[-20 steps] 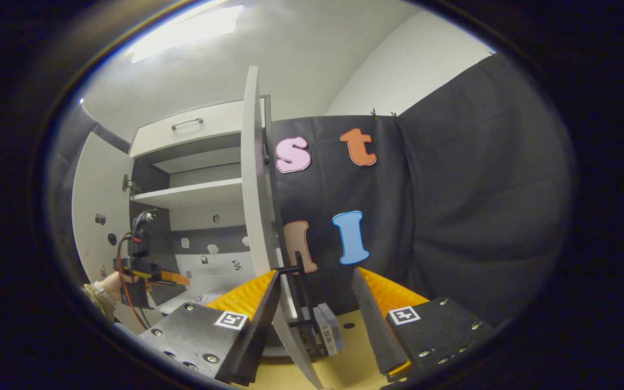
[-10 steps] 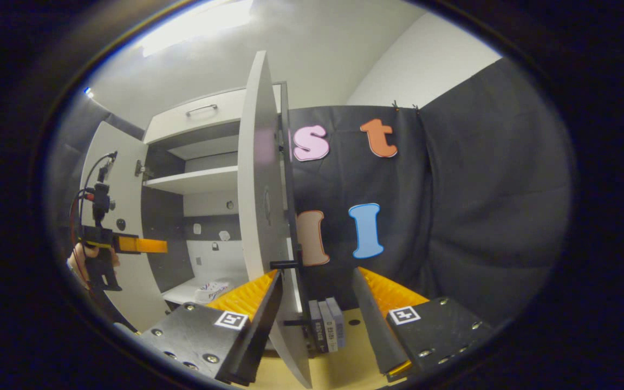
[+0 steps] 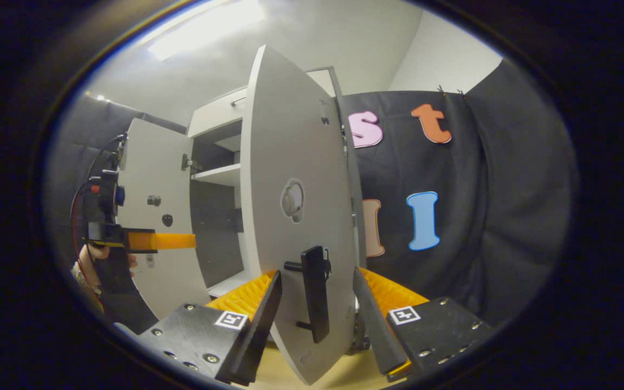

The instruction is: Grab one shoe with the right hand and put it into the shoe cabinet, grab the other shoe with the left hand and put it into the shoe cabinet; then close the right door with the right hand and the left door with the left hand.

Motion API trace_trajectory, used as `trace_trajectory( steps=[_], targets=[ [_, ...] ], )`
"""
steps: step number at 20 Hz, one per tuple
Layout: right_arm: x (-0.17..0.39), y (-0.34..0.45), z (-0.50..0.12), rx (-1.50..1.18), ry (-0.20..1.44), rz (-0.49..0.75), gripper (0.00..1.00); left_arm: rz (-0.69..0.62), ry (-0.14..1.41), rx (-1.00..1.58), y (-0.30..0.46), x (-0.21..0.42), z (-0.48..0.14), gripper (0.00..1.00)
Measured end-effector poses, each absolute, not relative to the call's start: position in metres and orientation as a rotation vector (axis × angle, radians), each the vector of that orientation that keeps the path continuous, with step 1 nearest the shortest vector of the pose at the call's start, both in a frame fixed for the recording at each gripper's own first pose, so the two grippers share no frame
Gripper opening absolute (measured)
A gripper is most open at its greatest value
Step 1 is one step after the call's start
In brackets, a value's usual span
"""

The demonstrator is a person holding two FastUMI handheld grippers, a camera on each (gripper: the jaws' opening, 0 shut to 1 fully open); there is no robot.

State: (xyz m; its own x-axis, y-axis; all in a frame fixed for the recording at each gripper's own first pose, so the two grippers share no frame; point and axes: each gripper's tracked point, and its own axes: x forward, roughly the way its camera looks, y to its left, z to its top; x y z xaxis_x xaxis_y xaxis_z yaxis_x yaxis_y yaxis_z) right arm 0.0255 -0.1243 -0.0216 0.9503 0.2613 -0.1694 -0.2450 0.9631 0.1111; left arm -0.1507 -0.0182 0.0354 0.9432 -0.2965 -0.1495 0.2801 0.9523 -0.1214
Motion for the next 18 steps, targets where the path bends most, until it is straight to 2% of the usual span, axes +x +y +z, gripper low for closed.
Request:
trace_trajectory(
  steps=[4, 8, 9, 10, 11, 14, 16, 18],
  targets=[
    [0.038, -0.079, -0.032, 0.110, 0.214, 0.342, 0.80, -0.262, 0.161, -0.101, -0.003, -0.164, 0.037, 0.93],
    [0.059, -0.035, -0.052, 0.114, 0.253, 0.372, 0.80, -0.222, 0.140, -0.077, 0.013, -0.173, 0.042, 0.93],
    [0.066, -0.025, -0.056, 0.109, 0.260, 0.373, 0.80, -0.215, 0.139, -0.075, 0.016, -0.175, 0.042, 0.93],
    [0.072, -0.017, -0.060, 0.099, 0.266, 0.367, 0.72, -0.208, 0.138, -0.072, 0.018, -0.177, 0.042, 0.93],
    [0.079, -0.010, -0.065, 0.089, 0.273, 0.358, 0.80, -0.202, 0.137, -0.071, 0.021, -0.178, 0.042, 0.93],
    [0.087, -0.006, -0.069, 0.070, 0.280, 0.318, 0.80, -0.185, 0.140, -0.074, 0.028, -0.180, 0.039, 0.93],
    [0.098, 0.001, -0.079, 0.072, 0.278, 0.300, 0.72, -0.180, 0.145, -0.082, 0.031, -0.181, 0.036, 0.93],
    [0.105, 0.006, -0.083, 0.090, 0.285, 0.296, 0.78, -0.178, 0.150, -0.093, 0.033, -0.183, 0.034, 0.93]
  ],
)
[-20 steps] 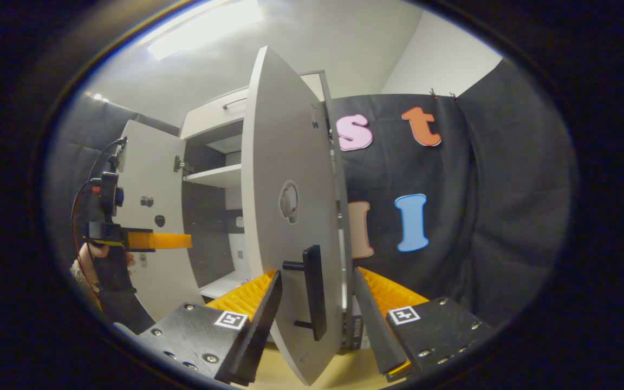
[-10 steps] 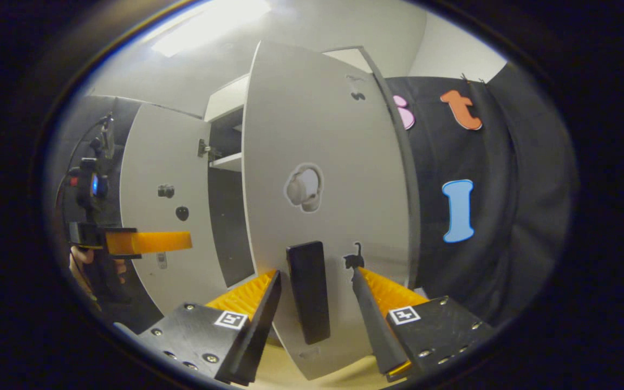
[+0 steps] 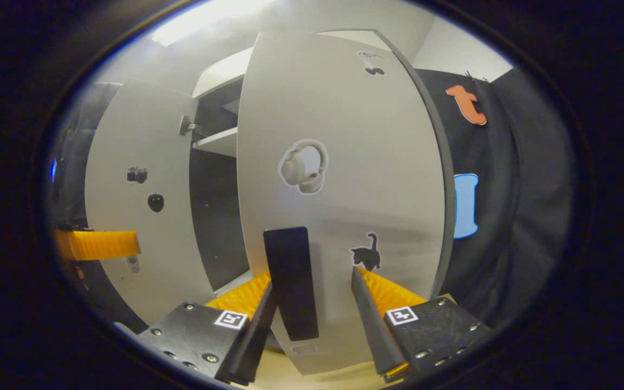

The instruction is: Grab one shoe with the right hand and put it into the shoe cabinet, grab the other shoe with the left hand and put it into the shoe cabinet; then close the right door with the right hand and the left door with the left hand.

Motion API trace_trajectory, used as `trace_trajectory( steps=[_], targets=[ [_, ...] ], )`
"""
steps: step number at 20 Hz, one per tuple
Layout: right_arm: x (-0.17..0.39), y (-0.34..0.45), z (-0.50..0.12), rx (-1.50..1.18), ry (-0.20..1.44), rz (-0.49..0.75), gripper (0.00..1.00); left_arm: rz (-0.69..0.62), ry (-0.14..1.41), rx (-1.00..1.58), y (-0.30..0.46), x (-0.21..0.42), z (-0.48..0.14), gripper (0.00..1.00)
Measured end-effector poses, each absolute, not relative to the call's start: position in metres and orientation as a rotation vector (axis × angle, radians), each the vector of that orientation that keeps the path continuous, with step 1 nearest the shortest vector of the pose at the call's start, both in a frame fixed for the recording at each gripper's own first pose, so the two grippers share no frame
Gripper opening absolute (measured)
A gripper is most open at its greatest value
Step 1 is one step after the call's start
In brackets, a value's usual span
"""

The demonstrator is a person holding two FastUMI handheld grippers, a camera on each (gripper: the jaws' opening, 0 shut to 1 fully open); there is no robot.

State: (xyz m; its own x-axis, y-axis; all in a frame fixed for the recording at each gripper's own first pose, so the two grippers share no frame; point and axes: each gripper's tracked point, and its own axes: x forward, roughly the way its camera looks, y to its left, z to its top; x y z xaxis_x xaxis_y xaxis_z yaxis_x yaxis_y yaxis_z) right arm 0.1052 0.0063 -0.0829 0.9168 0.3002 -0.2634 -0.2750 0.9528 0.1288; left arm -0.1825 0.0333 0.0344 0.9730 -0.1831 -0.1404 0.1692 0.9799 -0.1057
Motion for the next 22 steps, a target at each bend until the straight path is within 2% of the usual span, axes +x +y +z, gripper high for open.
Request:
trace_trajectory(
  steps=[1, 2, 3, 4, 22],
  targets=[
    [0.110, 0.010, -0.083, 0.094, 0.285, 0.297, 0.80, -0.179, 0.150, -0.100, 0.033, -0.183, 0.034, 0.93],
    [0.116, 0.013, -0.084, 0.095, 0.284, 0.295, 0.87, -0.181, 0.149, -0.106, 0.033, -0.183, 0.034, 0.93],
    [0.121, 0.016, -0.085, 0.094, 0.283, 0.292, 0.72, -0.181, 0.147, -0.110, 0.034, -0.184, 0.035, 0.93],
    [0.124, 0.019, -0.087, 0.089, 0.282, 0.288, 0.79, -0.181, 0.146, -0.111, 0.035, -0.184, 0.034, 0.93],
    [0.157, 0.032, -0.101, 0.013, 0.275, 0.192, 0.80, -0.194, 0.123, -0.131, 0.034, -0.184, 0.034, 0.93]
  ],
)
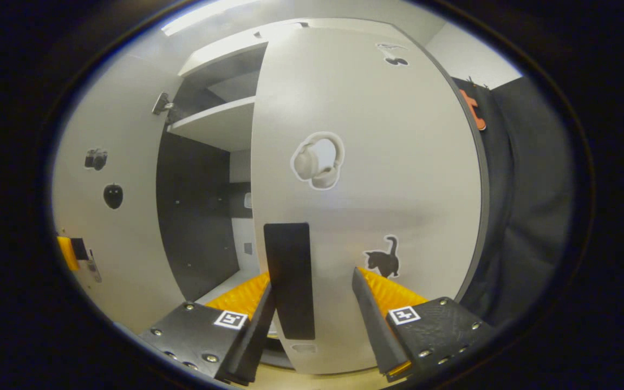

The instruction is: Grab one shoe with the right hand and put it into the shoe cabinet, grab the other shoe with the left hand and put it into the shoe cabinet; then close the right door with the right hand and the left door with the left hand.

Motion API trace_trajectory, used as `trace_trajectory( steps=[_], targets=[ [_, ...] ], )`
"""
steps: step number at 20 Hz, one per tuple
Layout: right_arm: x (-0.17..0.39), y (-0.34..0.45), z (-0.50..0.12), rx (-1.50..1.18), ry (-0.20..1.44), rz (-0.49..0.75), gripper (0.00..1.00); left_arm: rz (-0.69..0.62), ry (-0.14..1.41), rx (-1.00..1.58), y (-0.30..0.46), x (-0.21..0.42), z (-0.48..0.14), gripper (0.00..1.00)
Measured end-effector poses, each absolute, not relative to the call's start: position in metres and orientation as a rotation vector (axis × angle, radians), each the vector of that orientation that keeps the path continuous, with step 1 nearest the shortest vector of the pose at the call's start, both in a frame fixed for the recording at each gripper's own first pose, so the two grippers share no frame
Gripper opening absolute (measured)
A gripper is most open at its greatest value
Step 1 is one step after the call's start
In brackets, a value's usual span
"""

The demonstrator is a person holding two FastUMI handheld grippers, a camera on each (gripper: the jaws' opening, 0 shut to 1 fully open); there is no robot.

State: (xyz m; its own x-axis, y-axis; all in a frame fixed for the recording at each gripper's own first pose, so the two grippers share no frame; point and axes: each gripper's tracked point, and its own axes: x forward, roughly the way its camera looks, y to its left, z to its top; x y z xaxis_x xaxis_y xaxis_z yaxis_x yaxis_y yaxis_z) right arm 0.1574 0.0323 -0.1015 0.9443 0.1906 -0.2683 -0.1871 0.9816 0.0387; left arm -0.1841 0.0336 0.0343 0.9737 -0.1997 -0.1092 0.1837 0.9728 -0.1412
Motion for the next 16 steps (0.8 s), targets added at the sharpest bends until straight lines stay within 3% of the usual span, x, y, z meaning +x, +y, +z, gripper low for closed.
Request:
trace_trajectory(
  steps=[9, 13, 14, 16],
  targets=[
    [0.158, 0.031, -0.103, -0.002, 0.279, 0.188, 0.80, -0.205, 0.058, -0.111, 0.036, -0.196, 0.059, 0.93],
    [0.158, 0.031, -0.103, -0.002, 0.277, 0.180, 0.80, -0.132, -0.007, -0.052, 0.058, -0.233, 0.086, 0.92],
    [0.159, 0.031, -0.103, -0.003, 0.276, 0.176, 0.80, -0.102, -0.023, -0.035, 0.068, -0.239, 0.090, 0.87],
    [0.159, 0.030, -0.103, -0.004, 0.276, 0.170, 0.80, -0.031, -0.047, -0.014, 0.093, -0.252, 0.098, 0.92]
  ],
)
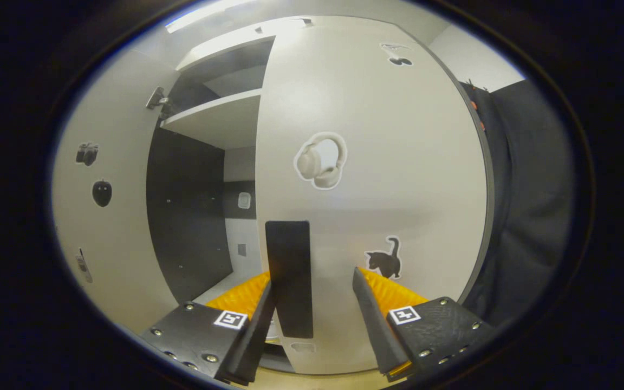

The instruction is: Grab one shoe with the right hand and put it into the shoe cabinet, grab the other shoe with the left hand and put it into the shoe cabinet; then close the right door with the right hand and the left door with the left hand.

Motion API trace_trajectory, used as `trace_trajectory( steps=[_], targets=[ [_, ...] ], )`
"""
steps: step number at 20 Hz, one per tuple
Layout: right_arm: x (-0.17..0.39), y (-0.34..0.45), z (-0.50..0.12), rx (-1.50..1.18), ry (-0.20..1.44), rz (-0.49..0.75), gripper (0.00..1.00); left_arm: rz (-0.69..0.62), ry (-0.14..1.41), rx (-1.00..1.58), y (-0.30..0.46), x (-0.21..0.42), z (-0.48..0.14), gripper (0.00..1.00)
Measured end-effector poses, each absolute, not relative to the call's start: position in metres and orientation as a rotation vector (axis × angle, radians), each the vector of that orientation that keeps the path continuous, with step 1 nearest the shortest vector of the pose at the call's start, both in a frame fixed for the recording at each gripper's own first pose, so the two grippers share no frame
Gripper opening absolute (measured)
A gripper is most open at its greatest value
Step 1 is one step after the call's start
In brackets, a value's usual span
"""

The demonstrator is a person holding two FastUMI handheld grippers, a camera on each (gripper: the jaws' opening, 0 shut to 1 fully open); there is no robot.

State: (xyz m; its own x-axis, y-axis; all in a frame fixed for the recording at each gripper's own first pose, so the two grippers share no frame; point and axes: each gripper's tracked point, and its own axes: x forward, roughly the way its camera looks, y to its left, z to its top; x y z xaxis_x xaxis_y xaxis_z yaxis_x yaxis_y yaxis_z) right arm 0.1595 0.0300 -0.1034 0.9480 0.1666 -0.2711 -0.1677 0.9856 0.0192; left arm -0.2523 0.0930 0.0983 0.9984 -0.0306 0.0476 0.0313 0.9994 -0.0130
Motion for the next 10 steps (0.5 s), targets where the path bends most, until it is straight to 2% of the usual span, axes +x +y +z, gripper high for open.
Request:
trace_trajectory(
  steps=[1, 2, 4, 5, 6, 7, 8, 9, 10],
  targets=[
    [0.160, 0.030, -0.104, 0.000, 0.277, 0.167, 0.80, 0.003, -0.054, -0.006, 0.107, -0.258, 0.101, 0.92],
    [0.159, 0.030, -0.104, 0.000, 0.277, 0.163, 0.80, 0.036, -0.059, 0.003, 0.120, -0.263, 0.101, 0.87],
    [0.160, 0.029, -0.104, 0.001, 0.278, 0.157, 0.80, 0.102, -0.061, 0.021, 0.148, -0.268, 0.101, 0.87],
    [0.159, 0.030, -0.104, 0.005, 0.283, 0.161, 0.80, 0.130, -0.062, 0.025, 0.162, -0.269, 0.101, 0.92],
    [0.157, 0.031, -0.103, 0.017, 0.290, 0.170, 0.80, 0.157, -0.058, 0.027, 0.176, -0.269, 0.098, 0.92],
    [0.155, 0.031, -0.097, 0.035, 0.274, 0.169, 0.80, 0.185, -0.056, 0.031, 0.192, -0.264, 0.094, 0.87],
    [0.155, 0.031, -0.093, 0.045, 0.251, 0.171, 0.73, 0.206, -0.048, 0.035, 0.206, -0.258, 0.090, 0.89],
    [0.155, 0.032, -0.088, 0.043, 0.230, 0.169, 0.80, 0.219, -0.043, 0.036, 0.217, -0.252, 0.085, 0.91],
    [0.154, 0.031, -0.085, 0.031, 0.212, 0.163, 0.80, 0.210, -0.037, 0.031, 0.219, -0.249, 0.081, 0.93]
  ],
)
